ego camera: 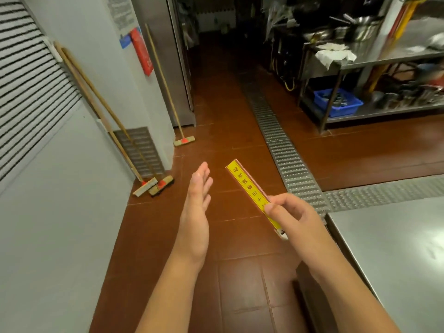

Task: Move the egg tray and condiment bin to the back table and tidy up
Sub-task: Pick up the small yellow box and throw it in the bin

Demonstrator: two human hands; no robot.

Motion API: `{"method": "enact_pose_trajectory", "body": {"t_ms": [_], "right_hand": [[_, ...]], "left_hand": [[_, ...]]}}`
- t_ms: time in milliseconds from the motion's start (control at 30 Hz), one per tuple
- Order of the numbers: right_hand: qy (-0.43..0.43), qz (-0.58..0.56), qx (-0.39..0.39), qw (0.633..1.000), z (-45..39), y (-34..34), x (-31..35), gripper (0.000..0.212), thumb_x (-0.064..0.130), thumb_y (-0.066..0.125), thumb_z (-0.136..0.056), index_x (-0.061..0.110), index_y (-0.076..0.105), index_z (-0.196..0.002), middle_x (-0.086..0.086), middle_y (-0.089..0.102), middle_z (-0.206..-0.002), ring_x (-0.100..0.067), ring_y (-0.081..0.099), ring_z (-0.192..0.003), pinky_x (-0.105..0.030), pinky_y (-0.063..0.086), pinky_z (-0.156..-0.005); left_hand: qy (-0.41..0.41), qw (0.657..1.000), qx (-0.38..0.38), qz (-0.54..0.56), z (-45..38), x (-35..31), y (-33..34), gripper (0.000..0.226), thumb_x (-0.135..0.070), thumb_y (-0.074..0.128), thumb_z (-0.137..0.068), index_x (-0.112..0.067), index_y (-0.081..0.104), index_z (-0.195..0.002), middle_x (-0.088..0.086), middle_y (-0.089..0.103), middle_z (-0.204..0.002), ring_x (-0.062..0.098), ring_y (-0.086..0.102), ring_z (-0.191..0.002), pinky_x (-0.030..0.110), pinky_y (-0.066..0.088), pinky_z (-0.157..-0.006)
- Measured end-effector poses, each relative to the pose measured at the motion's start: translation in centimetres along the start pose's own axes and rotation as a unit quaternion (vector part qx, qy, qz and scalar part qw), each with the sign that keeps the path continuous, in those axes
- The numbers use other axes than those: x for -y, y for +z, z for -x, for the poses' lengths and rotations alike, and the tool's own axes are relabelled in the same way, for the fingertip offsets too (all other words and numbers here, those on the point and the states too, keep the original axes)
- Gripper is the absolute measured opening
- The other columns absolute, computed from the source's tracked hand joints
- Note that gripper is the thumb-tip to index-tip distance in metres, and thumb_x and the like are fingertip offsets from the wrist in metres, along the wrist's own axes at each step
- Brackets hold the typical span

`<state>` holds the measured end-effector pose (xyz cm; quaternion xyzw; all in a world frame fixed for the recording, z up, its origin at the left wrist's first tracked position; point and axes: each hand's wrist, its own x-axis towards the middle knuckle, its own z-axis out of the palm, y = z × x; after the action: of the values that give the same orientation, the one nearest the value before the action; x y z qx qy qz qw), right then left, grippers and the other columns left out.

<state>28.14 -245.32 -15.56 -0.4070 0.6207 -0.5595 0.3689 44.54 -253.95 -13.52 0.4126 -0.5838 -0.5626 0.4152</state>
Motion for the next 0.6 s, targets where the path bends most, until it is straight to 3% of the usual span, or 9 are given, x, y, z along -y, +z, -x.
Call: {"method": "enact_pose_trajectory", "body": {"t_ms": [200, 367, 600], "right_hand": [[0.017, 0.001, -0.028, 0.999, -11.1, -3.0, -1.2, 0.008, 0.036, 0.068, -0.089, 0.029, 0.072, -0.091, 0.018, 0.073, -0.092, 0.000, 0.067, -0.087, -0.008, 0.050, -0.060], [0.006, -0.006, -0.015, 1.000, -20.6, -4.6, 0.1, 0.028, 0.052, 0.063, -0.077, 0.029, 0.071, -0.091, 0.022, 0.072, -0.097, 0.005, 0.066, -0.088, -0.007, 0.047, -0.060], [0.015, -0.015, -0.027, 0.999, -30.0, -6.0, 0.1, 0.024, 0.057, 0.063, -0.072, 0.037, 0.070, -0.083, 0.021, 0.072, -0.099, 0.006, 0.066, -0.088, -0.006, 0.046, -0.058]], "left_hand": [[-0.011, 0.999, 0.029, -0.017, -11.1, 1.0, 4.3, 0.089, -0.094, 0.026, -0.068, -0.049, 0.037, -0.144, -0.026, 0.042, -0.147, -0.005, 0.039, -0.135, 0.044, 0.024, -0.120], [0.008, 0.999, 0.024, -0.037, -19.7, 0.4, 6.7, 0.081, -0.090, 0.024, -0.073, -0.052, 0.037, -0.143, -0.029, 0.043, -0.146, -0.007, 0.039, -0.134, 0.043, 0.024, -0.120], [0.007, 0.999, 0.027, -0.020, -29.8, 0.4, 8.9, 0.086, -0.093, 0.025, -0.070, -0.051, 0.037, -0.144, -0.028, 0.042, -0.147, -0.006, 0.039, -0.135, 0.043, 0.024, -0.120]]}}
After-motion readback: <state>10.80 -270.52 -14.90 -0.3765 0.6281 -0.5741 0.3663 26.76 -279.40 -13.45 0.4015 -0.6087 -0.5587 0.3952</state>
